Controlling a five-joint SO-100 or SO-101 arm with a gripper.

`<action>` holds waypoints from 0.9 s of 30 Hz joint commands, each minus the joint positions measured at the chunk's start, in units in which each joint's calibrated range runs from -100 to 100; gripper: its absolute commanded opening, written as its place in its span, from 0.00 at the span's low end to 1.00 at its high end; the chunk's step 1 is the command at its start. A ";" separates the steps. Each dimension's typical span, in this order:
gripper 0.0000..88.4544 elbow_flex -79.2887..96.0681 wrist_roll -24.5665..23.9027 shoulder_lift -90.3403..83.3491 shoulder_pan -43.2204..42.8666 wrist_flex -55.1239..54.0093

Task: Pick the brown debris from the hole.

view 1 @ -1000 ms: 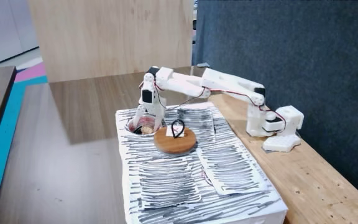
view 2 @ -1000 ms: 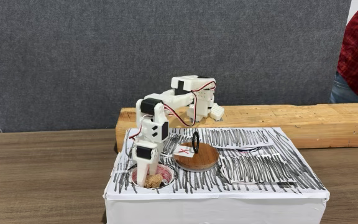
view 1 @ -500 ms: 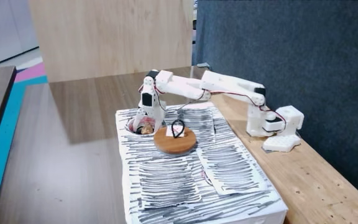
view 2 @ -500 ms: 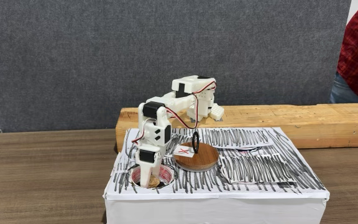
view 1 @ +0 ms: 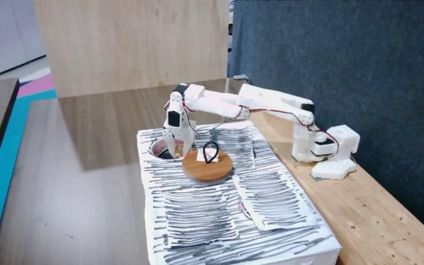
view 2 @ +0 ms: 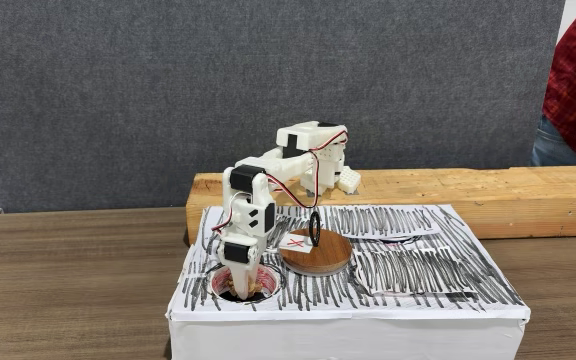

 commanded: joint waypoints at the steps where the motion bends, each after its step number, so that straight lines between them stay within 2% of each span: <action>1: 0.01 0.15 0.35 -1.00 -0.04 -0.17; 11: 0.01 -2.98 0.35 -8.96 -0.34 0.16; 21: 0.01 -2.80 0.14 -21.35 -5.23 1.09; 27: 0.01 -2.80 0.09 -21.35 -9.62 7.71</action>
